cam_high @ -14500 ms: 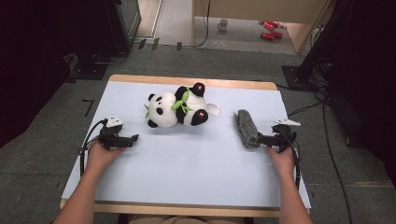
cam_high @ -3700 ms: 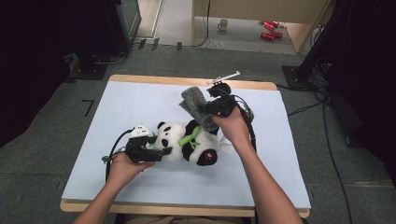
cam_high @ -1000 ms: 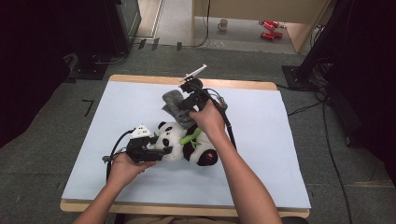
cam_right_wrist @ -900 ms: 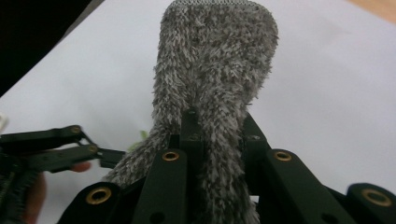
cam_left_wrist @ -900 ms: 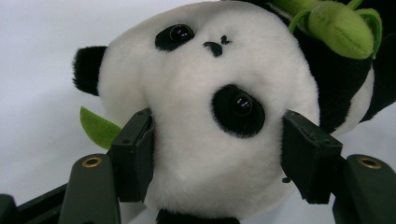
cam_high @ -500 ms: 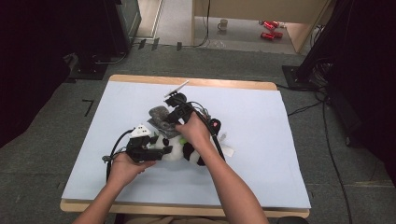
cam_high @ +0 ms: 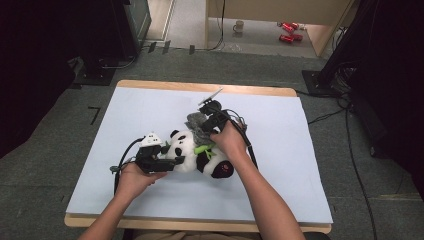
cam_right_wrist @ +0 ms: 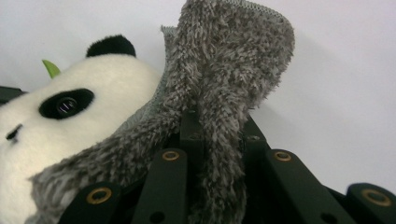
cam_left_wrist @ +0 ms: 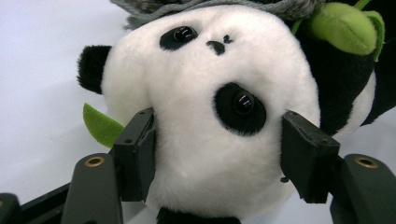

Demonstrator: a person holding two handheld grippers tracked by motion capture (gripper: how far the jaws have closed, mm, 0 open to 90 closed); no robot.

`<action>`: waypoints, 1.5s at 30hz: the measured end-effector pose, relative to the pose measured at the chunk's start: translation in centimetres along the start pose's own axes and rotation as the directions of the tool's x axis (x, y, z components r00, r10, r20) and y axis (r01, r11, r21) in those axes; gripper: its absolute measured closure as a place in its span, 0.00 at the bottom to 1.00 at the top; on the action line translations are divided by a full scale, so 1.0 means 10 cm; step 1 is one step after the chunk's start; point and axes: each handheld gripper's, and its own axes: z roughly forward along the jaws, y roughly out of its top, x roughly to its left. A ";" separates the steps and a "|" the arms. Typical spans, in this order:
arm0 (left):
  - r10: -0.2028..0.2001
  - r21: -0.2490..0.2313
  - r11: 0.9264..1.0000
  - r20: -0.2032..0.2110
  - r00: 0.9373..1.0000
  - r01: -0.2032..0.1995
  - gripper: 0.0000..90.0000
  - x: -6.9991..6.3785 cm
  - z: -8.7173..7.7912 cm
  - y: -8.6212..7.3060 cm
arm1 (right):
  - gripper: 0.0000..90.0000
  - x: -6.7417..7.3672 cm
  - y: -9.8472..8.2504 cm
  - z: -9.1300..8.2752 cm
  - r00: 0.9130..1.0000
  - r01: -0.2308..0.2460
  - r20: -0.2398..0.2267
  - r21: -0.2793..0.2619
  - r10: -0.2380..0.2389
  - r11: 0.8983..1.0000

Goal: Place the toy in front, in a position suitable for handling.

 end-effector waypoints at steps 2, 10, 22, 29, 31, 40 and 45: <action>0.002 0.000 1.000 -0.001 1.000 -0.002 0.40 0.00 0.00 0.00 | 0.86 -0.02 -0.01 -0.02 1.000 0.003 0.006 -0.005 -0.003 1.000; 0.001 0.004 1.000 -0.009 1.000 -0.001 0.41 0.00 0.01 0.00 | 0.87 -0.19 -0.04 -0.21 0.998 -0.035 0.054 -0.013 0.036 0.999; -0.053 -0.025 0.998 -0.008 0.999 0.053 0.42 0.07 0.04 0.05 | 0.87 -0.34 -0.08 -0.64 0.996 -0.086 0.016 -0.116 0.088 0.990; -0.064 -0.042 0.997 -0.003 0.998 0.064 0.42 0.10 0.05 0.09 | 0.87 0.03 0.12 -0.80 0.998 -0.020 -0.070 -0.183 0.008 0.983; -0.064 -0.042 0.997 -0.002 0.998 0.064 0.42 0.10 0.05 0.10 | 0.87 0.07 0.14 -0.79 0.997 -0.014 -0.081 -0.186 -0.001 0.982; -0.054 -0.038 0.998 -0.007 0.999 0.054 0.40 0.10 0.04 0.11 | 0.87 0.49 0.22 -0.36 0.978 0.002 -0.205 -0.134 -0.030 0.991; -0.058 -0.041 0.997 -0.004 0.998 0.058 0.35 0.11 0.03 0.10 | 0.86 0.50 0.13 -0.13 0.986 0.027 -0.160 -0.096 -0.042 0.995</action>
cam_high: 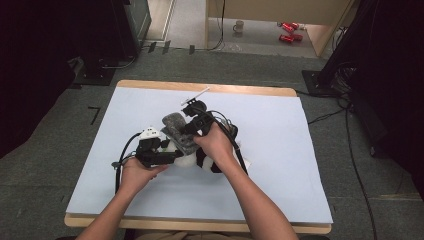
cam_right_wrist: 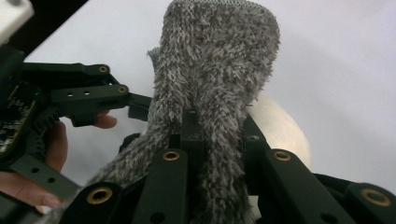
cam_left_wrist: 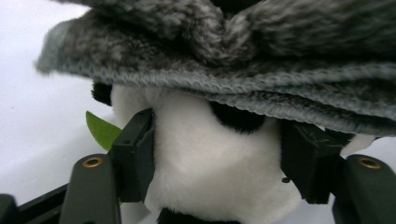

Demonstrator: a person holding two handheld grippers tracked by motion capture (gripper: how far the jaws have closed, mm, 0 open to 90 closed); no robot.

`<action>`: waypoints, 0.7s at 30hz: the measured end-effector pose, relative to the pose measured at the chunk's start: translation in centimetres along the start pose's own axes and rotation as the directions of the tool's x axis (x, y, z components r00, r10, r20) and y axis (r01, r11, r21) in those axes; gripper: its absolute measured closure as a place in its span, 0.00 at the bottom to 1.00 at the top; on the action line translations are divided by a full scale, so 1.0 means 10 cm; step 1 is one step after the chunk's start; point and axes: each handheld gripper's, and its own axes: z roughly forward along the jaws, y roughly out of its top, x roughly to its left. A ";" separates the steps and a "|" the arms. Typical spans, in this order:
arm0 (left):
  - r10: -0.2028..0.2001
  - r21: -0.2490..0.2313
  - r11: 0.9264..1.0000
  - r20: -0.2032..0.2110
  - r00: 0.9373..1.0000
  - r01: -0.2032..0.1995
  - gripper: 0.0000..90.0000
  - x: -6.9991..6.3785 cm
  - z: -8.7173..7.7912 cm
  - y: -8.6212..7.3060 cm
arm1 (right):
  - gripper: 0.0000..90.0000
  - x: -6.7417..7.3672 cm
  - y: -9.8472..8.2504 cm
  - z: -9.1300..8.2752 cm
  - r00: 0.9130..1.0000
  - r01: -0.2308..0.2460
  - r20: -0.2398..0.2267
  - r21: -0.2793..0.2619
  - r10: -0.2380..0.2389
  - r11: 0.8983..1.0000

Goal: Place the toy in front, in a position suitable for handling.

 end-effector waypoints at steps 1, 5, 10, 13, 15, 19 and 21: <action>0.000 -0.015 1.000 0.008 1.000 0.000 0.32 0.00 -0.02 0.01 | 0.86 -0.08 -0.03 0.00 1.000 -0.023 -0.006 -0.013 0.023 1.000; 0.029 -0.034 0.999 0.005 1.000 -0.029 0.32 -0.02 -0.08 0.01 | 0.86 -0.15 -0.05 -0.03 0.999 -0.051 -0.014 -0.027 0.051 0.998; 0.082 0.004 0.997 0.002 0.997 -0.082 0.31 -0.06 -0.12 -0.04 | 0.86 -0.18 -0.05 -0.04 0.999 -0.043 -0.005 -0.037 0.042 0.998; 0.106 0.014 0.994 -0.004 0.994 -0.106 0.28 -0.07 -0.10 -0.07 | 0.85 -0.22 -0.04 -0.04 0.999 -0.049 0.006 -0.050 0.049 0.998; 0.116 -0.001 0.993 -0.009 0.993 -0.116 0.25 -0.07 -0.04 -0.11 | 0.85 -0.24 -0.04 -0.04 0.998 -0.059 0.001 -0.053 0.059 0.997; 0.111 -0.019 0.994 -0.025 0.993 -0.112 0.26 -0.07 0.04 -0.12 | 0.85 -0.24 -0.04 -0.03 0.999 -0.050 0.011 -0.055 0.051 0.997; 0.106 -0.021 0.994 -0.030 0.994 -0.107 0.33 -0.07 0.05 -0.12 | 0.85 -0.25 -0.04 -0.04 0.999 -0.047 0.017 -0.057 0.048 0.997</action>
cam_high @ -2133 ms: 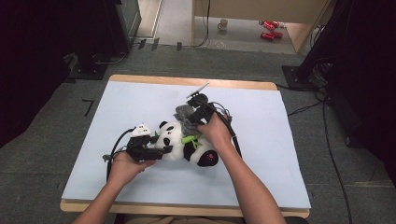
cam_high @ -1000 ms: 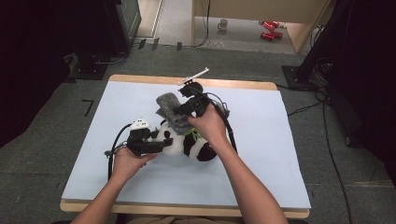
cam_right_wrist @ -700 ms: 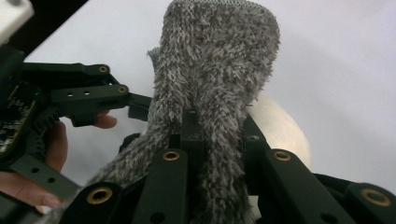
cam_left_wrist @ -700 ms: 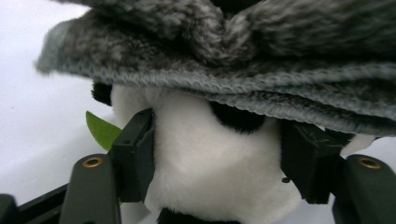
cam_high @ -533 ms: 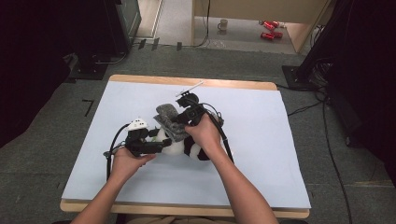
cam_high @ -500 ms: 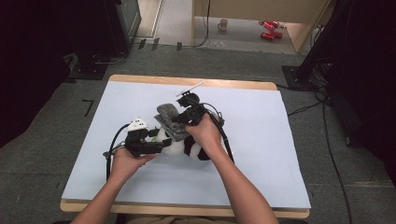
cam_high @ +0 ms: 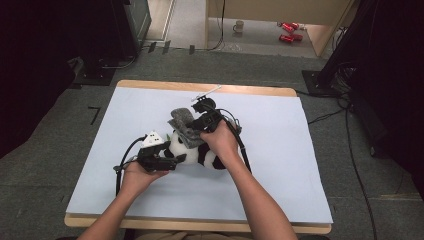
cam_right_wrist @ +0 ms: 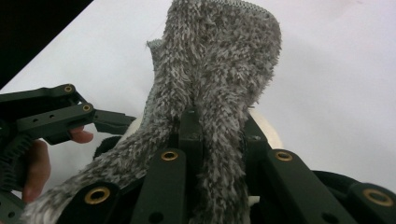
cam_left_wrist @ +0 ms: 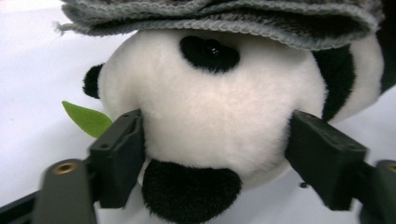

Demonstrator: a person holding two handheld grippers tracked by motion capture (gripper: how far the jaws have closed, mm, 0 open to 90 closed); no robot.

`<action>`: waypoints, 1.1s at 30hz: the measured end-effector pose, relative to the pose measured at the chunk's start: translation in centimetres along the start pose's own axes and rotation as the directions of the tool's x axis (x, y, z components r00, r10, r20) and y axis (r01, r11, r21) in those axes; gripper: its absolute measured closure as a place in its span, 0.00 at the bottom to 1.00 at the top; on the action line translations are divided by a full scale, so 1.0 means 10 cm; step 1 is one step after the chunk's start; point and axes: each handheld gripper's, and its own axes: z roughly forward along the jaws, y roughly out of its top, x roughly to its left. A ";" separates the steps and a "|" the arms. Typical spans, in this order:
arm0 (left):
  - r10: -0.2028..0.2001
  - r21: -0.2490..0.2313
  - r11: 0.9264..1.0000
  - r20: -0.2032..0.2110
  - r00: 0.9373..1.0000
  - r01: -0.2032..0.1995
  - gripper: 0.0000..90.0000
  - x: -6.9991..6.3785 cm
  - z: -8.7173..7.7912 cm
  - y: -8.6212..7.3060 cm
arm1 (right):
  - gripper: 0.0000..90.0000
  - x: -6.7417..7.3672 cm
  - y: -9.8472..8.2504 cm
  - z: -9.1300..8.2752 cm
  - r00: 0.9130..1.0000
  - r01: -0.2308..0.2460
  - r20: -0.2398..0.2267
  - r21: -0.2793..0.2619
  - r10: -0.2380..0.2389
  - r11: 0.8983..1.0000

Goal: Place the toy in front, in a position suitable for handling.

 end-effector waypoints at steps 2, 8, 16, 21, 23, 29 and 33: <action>-0.010 -0.009 1.000 -0.007 1.000 0.010 0.37 0.00 0.00 0.01 | 0.85 -0.07 0.00 -0.04 1.000 -0.010 0.027 -0.001 0.011 1.000; -0.014 -0.018 1.000 0.002 1.000 0.014 0.45 0.02 0.01 0.00 | 0.86 -0.26 -0.07 -0.09 0.994 -0.046 0.105 0.046 0.041 0.998; 0.000 -0.031 1.000 -0.003 1.000 0.000 0.47 0.01 0.02 0.01 | 0.86 -0.48 -0.18 -0.18 0.988 -0.104 0.116 0.046 0.098 0.993; -0.018 -0.031 0.999 0.004 1.000 0.018 0.47 0.04 0.02 0.01 | 0.87 -0.47 -0.11 -0.31 0.985 -0.106 0.138 0.004 0.105 0.994; -0.024 -0.034 0.999 0.006 1.000 0.024 0.47 0.06 0.02 0.02 | 0.87 -0.40 -0.03 -0.41 0.988 -0.099 0.116 -0.026 0.101 0.995; -0.045 -0.037 0.998 0.007 0.999 0.045 0.47 0.08 0.02 0.06 | 0.87 -0.11 0.16 -0.50 0.997 -0.021 0.074 -0.071 0.027 0.997; -0.058 -0.030 0.998 0.009 0.998 0.058 0.47 0.09 0.02 0.09 | 0.87 0.07 0.22 -0.45 0.999 0.005 0.051 -0.069 -0.002 0.998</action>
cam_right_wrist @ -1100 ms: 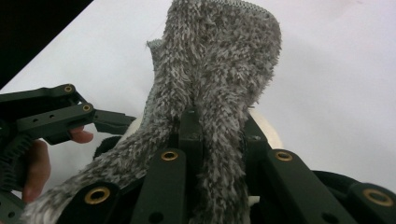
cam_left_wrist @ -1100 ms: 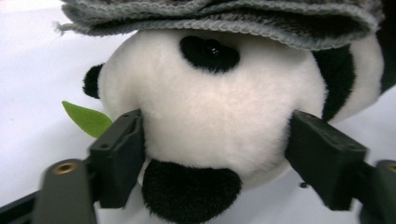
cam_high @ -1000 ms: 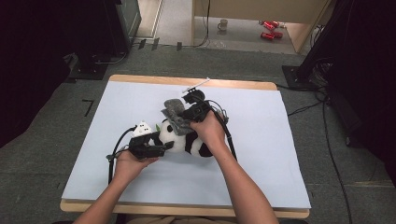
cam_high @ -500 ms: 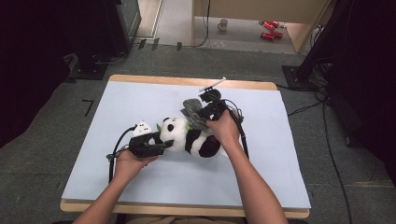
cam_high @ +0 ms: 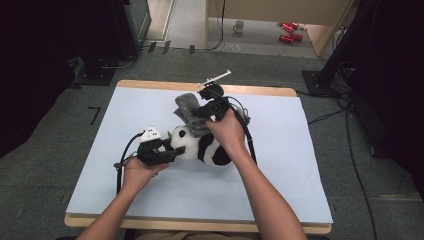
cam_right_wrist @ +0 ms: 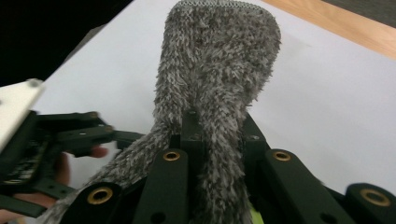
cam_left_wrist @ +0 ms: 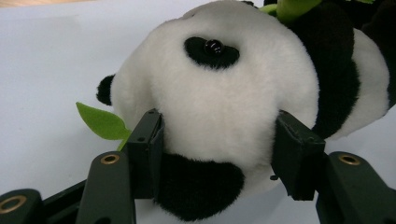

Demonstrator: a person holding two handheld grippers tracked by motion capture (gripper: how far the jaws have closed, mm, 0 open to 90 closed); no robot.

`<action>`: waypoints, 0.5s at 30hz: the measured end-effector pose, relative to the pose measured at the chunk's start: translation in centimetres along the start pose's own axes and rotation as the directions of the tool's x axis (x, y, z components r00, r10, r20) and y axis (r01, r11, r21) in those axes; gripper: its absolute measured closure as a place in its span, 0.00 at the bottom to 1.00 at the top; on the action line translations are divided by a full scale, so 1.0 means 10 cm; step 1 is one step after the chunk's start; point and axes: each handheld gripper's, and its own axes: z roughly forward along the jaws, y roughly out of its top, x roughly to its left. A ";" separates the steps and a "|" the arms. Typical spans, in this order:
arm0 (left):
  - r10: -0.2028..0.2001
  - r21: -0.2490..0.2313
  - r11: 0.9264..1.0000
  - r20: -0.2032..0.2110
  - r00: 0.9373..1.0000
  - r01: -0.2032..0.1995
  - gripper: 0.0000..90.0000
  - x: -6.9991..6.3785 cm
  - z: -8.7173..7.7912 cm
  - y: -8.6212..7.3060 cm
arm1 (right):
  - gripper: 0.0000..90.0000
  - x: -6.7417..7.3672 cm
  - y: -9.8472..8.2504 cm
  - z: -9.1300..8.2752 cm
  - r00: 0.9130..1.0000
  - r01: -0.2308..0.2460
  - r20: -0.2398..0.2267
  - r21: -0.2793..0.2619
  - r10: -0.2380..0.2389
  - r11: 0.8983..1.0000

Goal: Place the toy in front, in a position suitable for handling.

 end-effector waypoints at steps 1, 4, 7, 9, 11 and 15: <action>-0.006 -0.002 1.000 0.001 1.000 0.006 0.47 0.00 0.00 0.01 | 0.87 0.05 0.01 0.03 1.000 0.009 -0.009 0.002 -0.009 1.000; -0.021 0.003 1.000 0.003 1.000 0.021 0.48 0.02 -0.01 0.03 | 0.87 0.20 -0.03 0.22 0.999 0.010 -0.049 0.026 -0.009 1.000; -0.032 -0.003 0.999 -0.005 0.999 0.032 0.48 0.01 -0.01 0.04 | 0.86 0.24 -0.08 0.34 0.998 0.006 -0.061 0.053 -0.003 0.999; -0.045 0.012 0.999 -0.016 0.999 0.045 0.48 0.00 0.00 0.04 | 0.86 0.24 -0.19 0.51 0.999 0.012 -0.052 0.080 -0.008 0.997; -0.047 0.026 0.999 -0.013 0.999 0.048 0.49 0.02 0.01 0.03 | 0.86 0.23 -0.23 0.54 0.999 0.020 -0.041 0.080 -0.017 0.997; -0.044 0.010 0.999 0.000 0.999 0.044 0.50 0.01 0.02 0.02 | 0.86 0.16 -0.23 0.53 0.999 0.049 -0.027 0.088 -0.047 0.995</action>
